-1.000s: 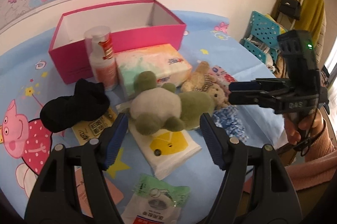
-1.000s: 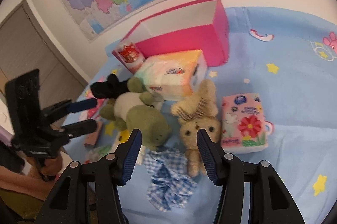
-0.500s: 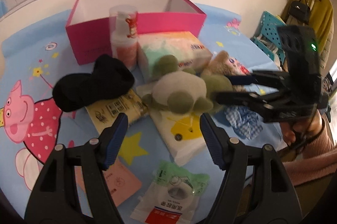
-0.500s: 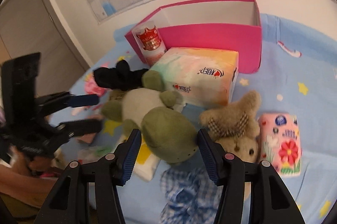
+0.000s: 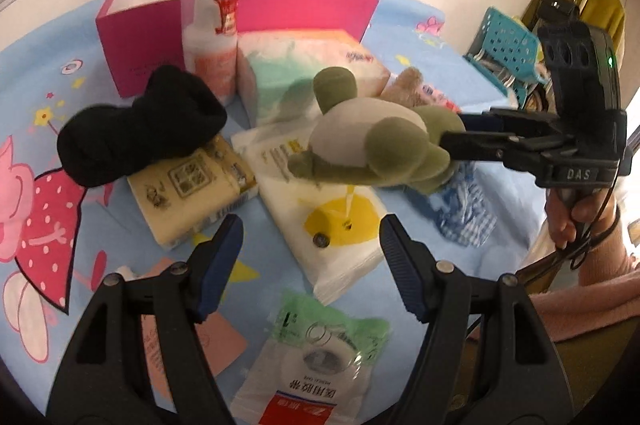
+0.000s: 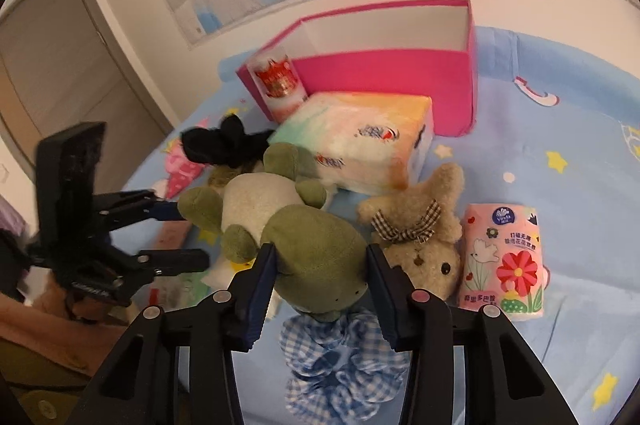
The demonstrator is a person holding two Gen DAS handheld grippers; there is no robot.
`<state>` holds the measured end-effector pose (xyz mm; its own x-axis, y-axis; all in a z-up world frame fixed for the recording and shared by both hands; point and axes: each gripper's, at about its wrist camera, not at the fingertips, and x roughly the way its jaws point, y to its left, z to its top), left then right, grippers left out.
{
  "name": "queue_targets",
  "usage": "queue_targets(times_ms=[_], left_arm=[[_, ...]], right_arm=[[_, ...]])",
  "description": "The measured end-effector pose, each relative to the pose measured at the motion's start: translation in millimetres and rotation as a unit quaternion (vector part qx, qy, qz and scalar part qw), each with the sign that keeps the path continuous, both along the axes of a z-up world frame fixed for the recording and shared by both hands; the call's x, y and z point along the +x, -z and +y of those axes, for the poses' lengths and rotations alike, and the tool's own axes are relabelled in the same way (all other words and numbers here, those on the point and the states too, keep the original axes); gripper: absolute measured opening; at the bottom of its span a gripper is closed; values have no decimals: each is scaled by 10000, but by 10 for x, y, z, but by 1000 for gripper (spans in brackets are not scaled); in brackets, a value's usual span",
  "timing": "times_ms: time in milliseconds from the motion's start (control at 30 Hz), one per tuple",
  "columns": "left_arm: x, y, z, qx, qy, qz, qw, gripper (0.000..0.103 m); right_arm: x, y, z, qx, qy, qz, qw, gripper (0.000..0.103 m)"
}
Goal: Organize soft objects
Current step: 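Grasp the green plush turtle with the right gripper and lift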
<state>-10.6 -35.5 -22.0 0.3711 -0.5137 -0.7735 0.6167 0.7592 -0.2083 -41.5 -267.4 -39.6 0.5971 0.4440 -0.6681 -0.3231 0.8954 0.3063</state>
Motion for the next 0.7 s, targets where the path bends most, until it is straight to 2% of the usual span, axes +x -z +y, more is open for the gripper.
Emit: queue_targets(times_ms=[200,267,500,700], left_arm=[[1,-357,-154,-318,261,-428,9982,72],[0,-469,-191,-360,337,-575,9971,71],[101,-953,-182,-282,318,-1265,9911,71],[461,-1480,-97,-159,93,-1810,9833,71]], right_arm=[[12,-191,117,31,-130,-238,9996,45],[11,-290,163,-102,-106,-406,9991,45],[113,-751,229,-199,-214,-977,9948,45],[420,-1290,356,-345,-351,-1629,9854,45]])
